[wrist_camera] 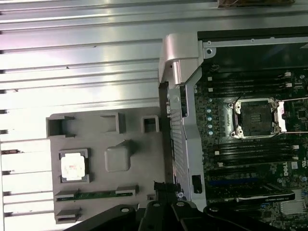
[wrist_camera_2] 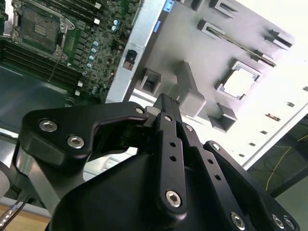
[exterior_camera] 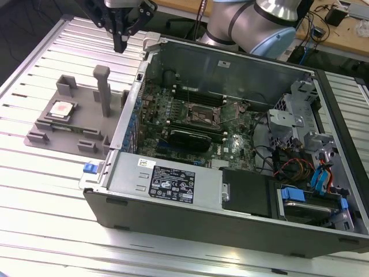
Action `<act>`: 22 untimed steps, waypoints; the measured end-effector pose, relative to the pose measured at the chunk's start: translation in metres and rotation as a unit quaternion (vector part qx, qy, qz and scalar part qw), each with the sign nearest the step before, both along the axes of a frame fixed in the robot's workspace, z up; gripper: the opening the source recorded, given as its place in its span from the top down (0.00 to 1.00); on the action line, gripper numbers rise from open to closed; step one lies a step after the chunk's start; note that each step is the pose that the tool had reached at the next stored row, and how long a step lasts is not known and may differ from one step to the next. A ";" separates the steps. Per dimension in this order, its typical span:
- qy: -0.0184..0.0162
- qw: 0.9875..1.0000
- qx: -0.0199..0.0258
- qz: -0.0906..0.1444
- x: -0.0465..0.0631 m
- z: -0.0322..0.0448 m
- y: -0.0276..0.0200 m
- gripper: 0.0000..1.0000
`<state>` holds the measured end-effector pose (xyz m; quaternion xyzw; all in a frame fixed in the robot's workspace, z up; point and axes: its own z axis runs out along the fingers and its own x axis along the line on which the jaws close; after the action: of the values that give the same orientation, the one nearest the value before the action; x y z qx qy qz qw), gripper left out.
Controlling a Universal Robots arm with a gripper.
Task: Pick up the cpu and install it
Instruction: 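Reach for the cpu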
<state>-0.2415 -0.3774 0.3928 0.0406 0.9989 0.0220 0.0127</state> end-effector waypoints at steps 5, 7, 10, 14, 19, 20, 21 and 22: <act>0.000 1.000 0.000 0.000 -0.010 -0.0001 0.0003 0.89; 0.000 1.000 0.000 -0.001 -0.013 0.0000 0.0004 0.89; 0.000 1.000 0.000 -0.001 -0.021 -0.0001 0.0006 0.89; 0.000 1.000 0.000 -0.001 -0.028 -0.0003 0.0007 0.89; 0.000 1.000 0.000 -0.002 -0.035 -0.0005 0.0007 0.89; 0.000 1.000 0.000 -0.002 -0.037 -0.0006 0.0007 0.89; 0.000 1.000 0.000 -0.002 -0.040 -0.0007 0.0007 0.89; 0.000 1.000 0.000 -0.002 -0.041 -0.0007 0.0007 0.89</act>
<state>-0.2823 -0.3767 0.3921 0.0424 0.9988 0.0220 0.0128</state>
